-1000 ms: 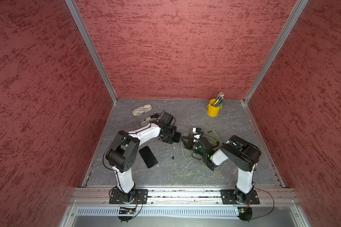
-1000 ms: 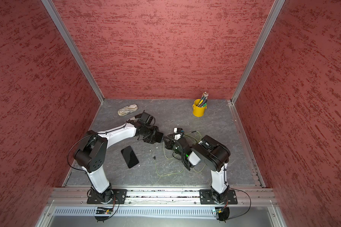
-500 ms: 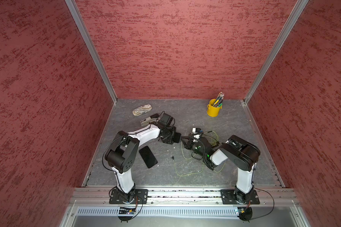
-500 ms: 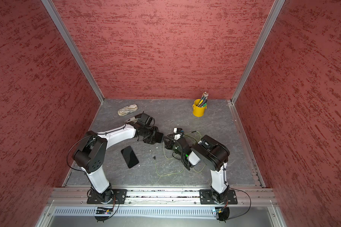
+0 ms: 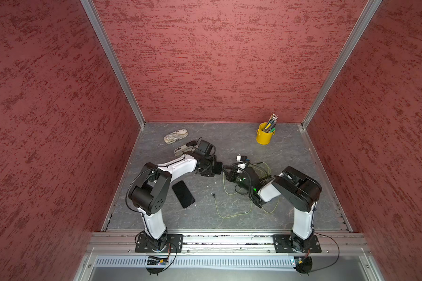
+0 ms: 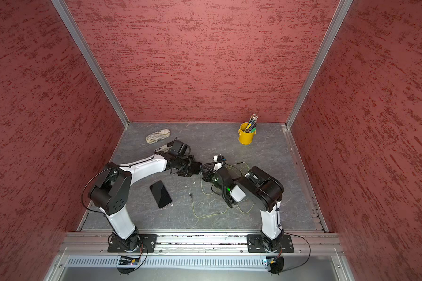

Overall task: Plug wired earphones into phones
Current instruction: Insert the wired earphone into the phone.

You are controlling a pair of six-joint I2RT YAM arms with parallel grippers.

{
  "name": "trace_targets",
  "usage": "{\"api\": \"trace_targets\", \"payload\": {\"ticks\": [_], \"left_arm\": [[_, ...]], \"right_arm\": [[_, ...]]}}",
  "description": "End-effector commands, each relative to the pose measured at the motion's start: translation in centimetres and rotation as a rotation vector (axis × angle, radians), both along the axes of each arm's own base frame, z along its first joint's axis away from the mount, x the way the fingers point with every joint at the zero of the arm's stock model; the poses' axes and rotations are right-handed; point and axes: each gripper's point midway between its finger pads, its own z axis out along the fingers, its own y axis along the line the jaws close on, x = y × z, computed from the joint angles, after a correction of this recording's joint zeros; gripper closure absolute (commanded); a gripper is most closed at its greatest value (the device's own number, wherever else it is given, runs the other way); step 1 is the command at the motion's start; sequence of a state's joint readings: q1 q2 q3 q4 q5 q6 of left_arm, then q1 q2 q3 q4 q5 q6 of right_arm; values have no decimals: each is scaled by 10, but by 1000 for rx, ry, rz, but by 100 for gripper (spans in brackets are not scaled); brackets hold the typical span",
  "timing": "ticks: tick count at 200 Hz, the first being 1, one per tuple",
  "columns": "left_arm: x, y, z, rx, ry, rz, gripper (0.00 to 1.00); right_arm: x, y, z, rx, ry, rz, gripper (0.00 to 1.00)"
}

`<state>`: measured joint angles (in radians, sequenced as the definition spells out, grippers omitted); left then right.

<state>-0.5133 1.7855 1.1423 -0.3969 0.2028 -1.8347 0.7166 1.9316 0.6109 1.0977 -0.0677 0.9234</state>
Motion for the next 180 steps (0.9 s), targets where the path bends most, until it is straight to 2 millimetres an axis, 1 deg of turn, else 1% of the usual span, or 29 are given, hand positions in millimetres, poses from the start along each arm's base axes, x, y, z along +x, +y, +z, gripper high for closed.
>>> {"api": "trace_targets", "payload": {"ticks": [1, 31, 58, 82, 99, 111, 130, 149, 156, 180], "left_arm": [[-13, -21, 14, -94, 3, -62, 33], [-12, -11, 10, -73, 15, -38, 33], [-11, -1, 5, -51, 26, -15, 33], [-12, 3, 0, -44, 35, -6, 33], [-12, 7, -1, -37, 38, 3, 33], [-12, 9, 0, -30, 37, 4, 33], [-12, 12, 1, -22, 34, 8, 33], [-12, 13, 1, -25, 33, 9, 33], [-12, 13, 2, -25, 32, 9, 33], [-11, 14, 4, -28, 26, 13, 33]], "right_arm": [[4, 15, 18, 33, -38, 12, 90], [0, 11, 19, 32, -36, 12, 83], [-3, 11, 23, 31, -36, 20, 81], [-3, 11, 25, 32, -36, 22, 79], [-3, 10, 24, 28, -36, 20, 73], [-3, 9, 23, 21, -32, 13, 72], [-2, 8, 22, 1, -27, 8, 60], [-1, 9, 21, -11, -19, 10, 58], [-1, 9, 19, -19, -12, 13, 54], [-2, 9, 15, -30, 1, 16, 54]]}}
